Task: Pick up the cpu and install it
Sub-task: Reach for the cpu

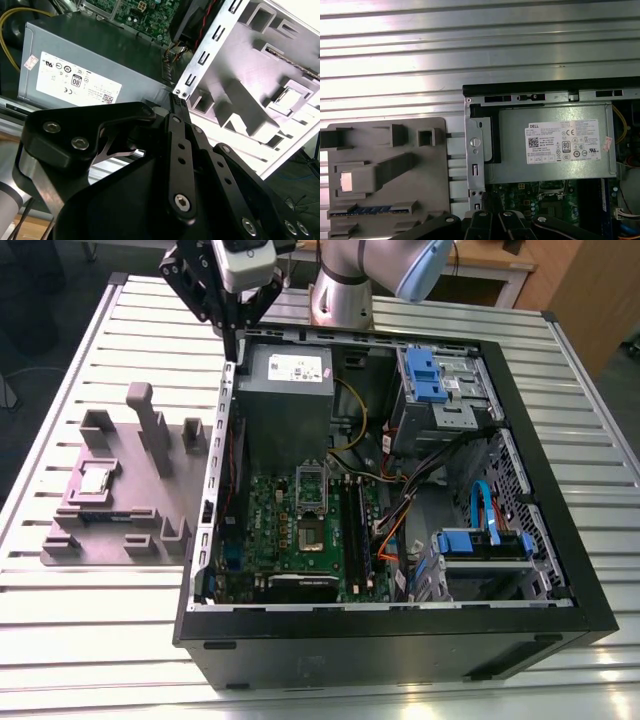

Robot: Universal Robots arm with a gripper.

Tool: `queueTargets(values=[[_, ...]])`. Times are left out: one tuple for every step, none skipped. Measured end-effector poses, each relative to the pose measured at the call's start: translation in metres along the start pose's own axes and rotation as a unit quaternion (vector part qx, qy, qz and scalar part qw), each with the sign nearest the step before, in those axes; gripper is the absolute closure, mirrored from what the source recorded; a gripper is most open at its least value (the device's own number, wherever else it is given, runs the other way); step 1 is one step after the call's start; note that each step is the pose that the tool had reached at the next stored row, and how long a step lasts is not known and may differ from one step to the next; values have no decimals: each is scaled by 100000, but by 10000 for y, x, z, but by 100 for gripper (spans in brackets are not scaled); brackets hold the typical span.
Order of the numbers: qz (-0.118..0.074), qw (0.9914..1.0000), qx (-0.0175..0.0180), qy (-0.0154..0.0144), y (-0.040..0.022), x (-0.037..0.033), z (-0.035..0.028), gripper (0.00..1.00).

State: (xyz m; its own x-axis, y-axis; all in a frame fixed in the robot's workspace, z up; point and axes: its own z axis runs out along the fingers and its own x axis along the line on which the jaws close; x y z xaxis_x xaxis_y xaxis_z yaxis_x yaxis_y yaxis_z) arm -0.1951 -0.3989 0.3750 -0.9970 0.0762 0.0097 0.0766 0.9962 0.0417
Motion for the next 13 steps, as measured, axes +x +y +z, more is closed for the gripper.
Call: queueTargets(values=[[0,100000,1,1,0,3,0,90],[0,100000,-2,0,0,7,1,90],[0,100000,-2,0,-1,11,1,90],[-1,100000,-3,-2,-1,14,1,90],[-2,100000,-2,0,-1,17,1,90],[-4,100000,-1,0,-1,19,2,90],[-3,100000,0,3,-2,21,2,90],[-2,100000,-1,0,-2,23,2,90],[-1,100000,-2,-1,-2,25,2,90],[-1,100000,0,0,-2,27,2,90],[0,100000,2,3,-2,29,2,90],[0,100000,-4,-2,-3,37,4,90],[-1,100000,0,1,-3,41,4,90]])
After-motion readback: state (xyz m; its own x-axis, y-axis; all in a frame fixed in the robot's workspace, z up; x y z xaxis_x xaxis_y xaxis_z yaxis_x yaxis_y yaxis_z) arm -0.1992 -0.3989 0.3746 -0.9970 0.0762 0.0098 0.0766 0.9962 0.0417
